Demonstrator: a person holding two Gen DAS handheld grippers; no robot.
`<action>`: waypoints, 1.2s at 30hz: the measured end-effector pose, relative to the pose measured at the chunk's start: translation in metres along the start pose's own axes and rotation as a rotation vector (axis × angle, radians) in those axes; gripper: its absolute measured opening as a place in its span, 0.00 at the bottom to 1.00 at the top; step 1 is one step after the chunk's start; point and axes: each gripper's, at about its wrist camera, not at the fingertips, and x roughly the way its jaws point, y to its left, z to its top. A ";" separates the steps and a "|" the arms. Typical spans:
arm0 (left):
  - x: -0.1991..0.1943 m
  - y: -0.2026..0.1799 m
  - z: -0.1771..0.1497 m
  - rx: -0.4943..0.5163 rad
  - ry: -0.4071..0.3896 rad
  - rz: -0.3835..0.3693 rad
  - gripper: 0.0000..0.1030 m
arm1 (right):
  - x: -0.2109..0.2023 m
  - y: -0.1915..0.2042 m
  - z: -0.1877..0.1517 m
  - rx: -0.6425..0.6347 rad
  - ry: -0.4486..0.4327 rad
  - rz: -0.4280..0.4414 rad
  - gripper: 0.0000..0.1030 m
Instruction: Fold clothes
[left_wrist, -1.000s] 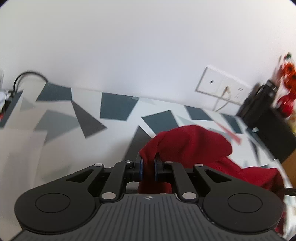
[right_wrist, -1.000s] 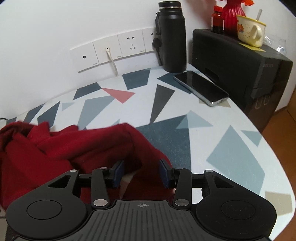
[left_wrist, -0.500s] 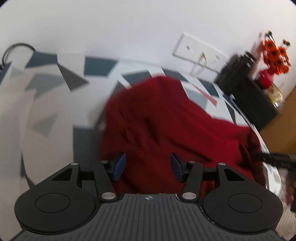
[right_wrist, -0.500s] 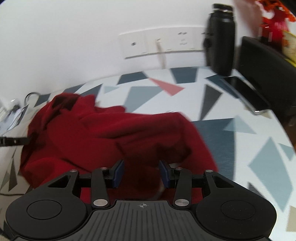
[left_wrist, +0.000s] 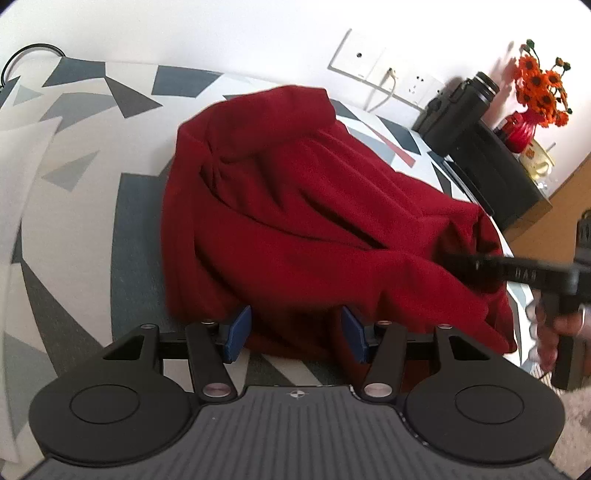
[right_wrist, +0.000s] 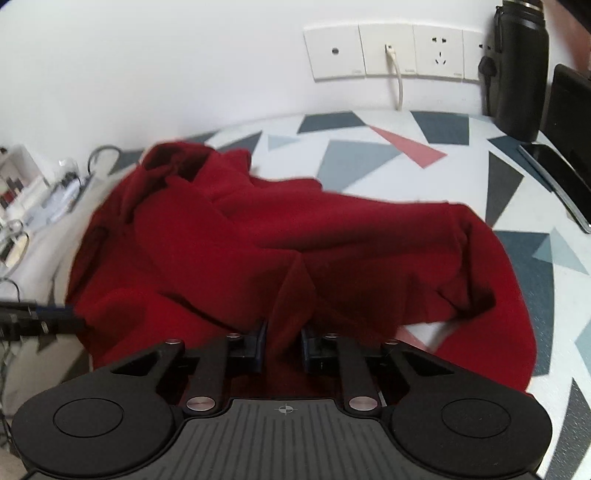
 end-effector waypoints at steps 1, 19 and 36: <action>0.000 -0.001 -0.001 0.003 0.002 0.002 0.53 | -0.001 -0.001 0.002 0.009 -0.005 0.011 0.15; 0.005 -0.013 0.005 -0.001 -0.032 0.026 0.73 | 0.003 0.017 -0.016 0.018 0.056 0.080 0.14; 0.030 -0.023 0.007 0.025 0.033 0.104 0.99 | -0.005 0.007 -0.021 0.077 0.045 0.097 0.16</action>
